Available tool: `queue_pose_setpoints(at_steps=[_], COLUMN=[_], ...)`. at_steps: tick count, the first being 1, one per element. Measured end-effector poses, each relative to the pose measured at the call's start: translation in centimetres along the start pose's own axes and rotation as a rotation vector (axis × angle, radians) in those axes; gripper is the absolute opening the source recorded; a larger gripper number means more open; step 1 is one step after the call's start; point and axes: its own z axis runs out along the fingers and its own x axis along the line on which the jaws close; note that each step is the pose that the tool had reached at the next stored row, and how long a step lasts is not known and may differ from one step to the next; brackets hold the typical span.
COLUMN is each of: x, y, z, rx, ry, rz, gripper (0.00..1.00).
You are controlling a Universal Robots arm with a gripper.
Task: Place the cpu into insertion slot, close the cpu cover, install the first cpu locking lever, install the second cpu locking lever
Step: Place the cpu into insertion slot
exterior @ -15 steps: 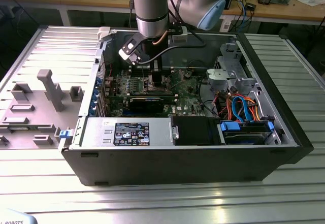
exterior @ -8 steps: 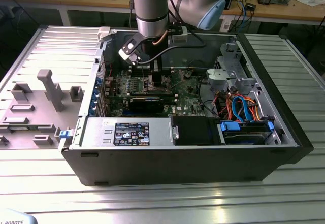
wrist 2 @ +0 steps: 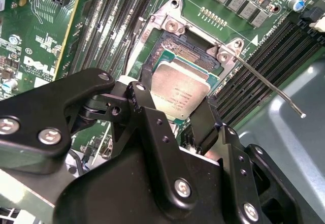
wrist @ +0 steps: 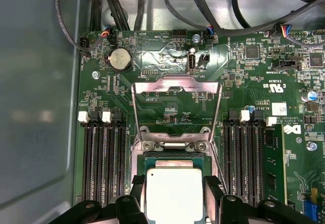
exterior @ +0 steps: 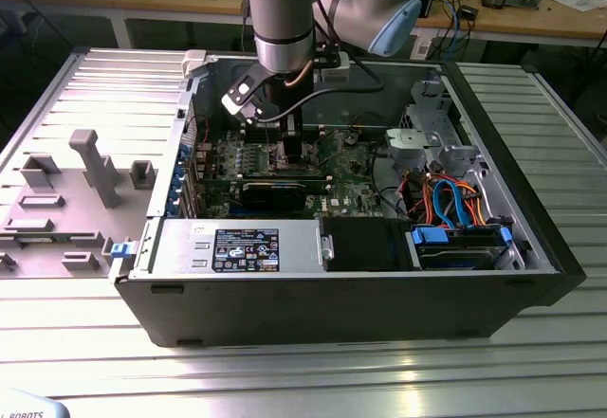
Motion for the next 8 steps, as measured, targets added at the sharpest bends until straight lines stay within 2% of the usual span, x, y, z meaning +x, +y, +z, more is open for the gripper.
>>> queue_pose_setpoints(at_steps=[8], x=[-0.09], y=[-0.01], z=[0.06], rx=[0.0000], ry=[-0.0001], rz=[0.000], gripper=[0.54])
